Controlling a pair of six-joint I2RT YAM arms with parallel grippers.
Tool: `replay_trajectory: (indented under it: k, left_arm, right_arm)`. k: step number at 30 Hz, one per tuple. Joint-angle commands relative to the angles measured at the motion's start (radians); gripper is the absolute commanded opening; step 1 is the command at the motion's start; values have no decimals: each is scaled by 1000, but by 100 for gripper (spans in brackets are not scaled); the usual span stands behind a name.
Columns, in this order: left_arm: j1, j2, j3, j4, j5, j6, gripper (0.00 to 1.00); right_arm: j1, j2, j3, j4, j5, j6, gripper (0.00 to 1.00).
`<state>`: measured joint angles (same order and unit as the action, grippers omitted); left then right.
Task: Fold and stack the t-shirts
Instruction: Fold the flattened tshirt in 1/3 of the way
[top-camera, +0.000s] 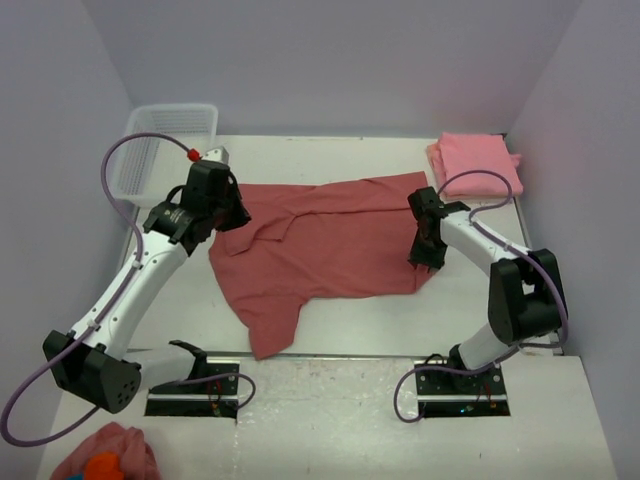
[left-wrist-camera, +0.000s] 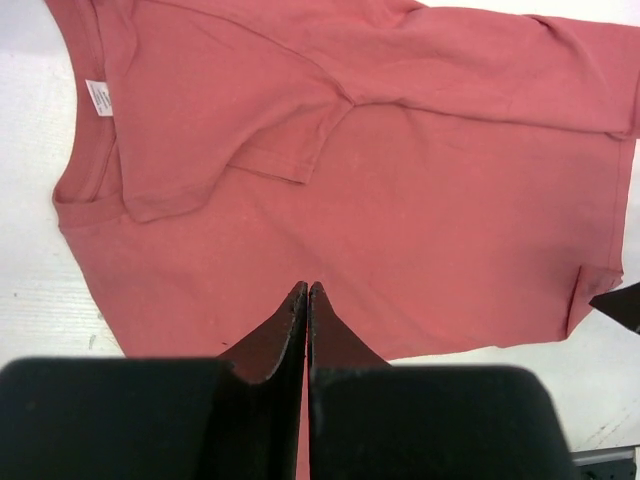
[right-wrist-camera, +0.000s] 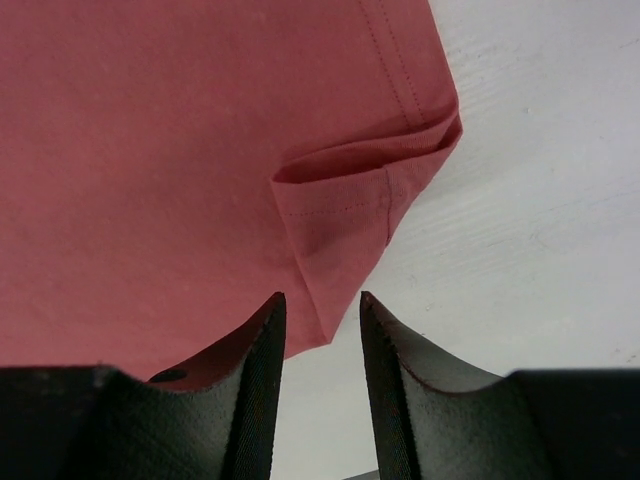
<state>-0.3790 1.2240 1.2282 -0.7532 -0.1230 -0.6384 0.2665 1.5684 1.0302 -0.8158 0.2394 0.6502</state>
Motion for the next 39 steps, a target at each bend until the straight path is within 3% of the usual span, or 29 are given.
replay_trajectory:
  k: [1, 20, 39]
  left_arm:
    - [5, -49, -18, -31, 8, 26, 0]
    - [5, -41, -68, 6, 59, 65, 0]
    - [5, -73, -64, 12, 118, 95, 0]
  right_arm:
    - [7, 33, 24, 17, 43, 55, 37]
    - [7, 217, 180, -31, 97, 68, 38]
    - [8, 248, 214, -135, 127, 135, 35]
